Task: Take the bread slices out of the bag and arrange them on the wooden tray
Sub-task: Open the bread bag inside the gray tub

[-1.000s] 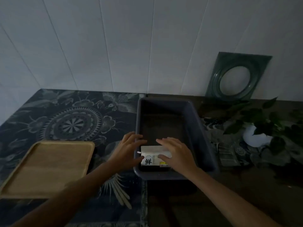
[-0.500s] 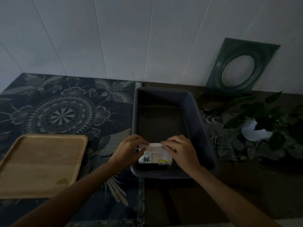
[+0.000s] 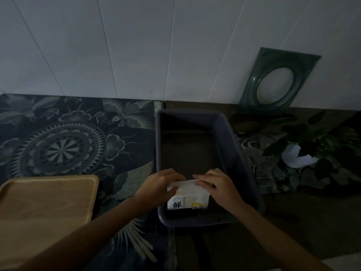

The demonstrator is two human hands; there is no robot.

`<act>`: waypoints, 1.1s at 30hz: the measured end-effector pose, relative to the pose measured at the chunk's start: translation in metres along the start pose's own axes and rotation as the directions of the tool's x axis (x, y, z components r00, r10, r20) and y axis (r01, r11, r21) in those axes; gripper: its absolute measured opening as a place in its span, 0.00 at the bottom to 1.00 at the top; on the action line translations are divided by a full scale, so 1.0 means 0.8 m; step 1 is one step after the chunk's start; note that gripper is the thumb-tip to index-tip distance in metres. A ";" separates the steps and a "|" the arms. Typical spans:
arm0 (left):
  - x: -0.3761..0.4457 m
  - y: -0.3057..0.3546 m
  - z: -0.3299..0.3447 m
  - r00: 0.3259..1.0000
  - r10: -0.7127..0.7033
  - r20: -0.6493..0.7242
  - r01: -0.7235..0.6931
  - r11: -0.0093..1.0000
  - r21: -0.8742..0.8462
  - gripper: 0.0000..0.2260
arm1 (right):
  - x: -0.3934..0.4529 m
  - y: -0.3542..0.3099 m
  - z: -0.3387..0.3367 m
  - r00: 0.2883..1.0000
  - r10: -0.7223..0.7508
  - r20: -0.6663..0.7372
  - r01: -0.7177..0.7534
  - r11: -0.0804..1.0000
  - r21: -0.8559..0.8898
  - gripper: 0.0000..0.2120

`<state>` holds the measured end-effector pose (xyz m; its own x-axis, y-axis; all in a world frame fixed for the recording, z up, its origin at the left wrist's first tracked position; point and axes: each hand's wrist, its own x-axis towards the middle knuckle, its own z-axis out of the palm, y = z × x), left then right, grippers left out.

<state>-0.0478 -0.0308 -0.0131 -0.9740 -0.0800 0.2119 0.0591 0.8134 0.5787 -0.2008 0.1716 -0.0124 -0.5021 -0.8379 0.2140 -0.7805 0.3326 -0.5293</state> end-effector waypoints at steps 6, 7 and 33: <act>0.001 -0.001 0.009 0.998 0.056 0.011 -0.057 0.996 0.073 0.17 | -0.005 0.002 0.001 0.997 0.069 0.035 -0.070 0.996 0.052 0.14; 0.000 0.000 0.009 0.998 0.064 0.004 -0.064 0.995 0.072 0.17 | -0.005 0.002 0.000 0.996 0.074 0.042 -0.076 0.995 0.062 0.14; 0.041 0.031 -0.013 0.952 -0.303 0.049 0.307 0.944 -0.119 0.06 | 0.005 -0.012 -0.018 0.995 -0.094 -0.041 0.094 0.995 0.011 0.16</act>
<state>-0.0762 -0.0189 0.0165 -0.9556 -0.2944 -0.0119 -0.2168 0.6753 0.7050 -0.2005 0.1714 0.0054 -0.4418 -0.8467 0.2964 -0.8200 0.2472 -0.5162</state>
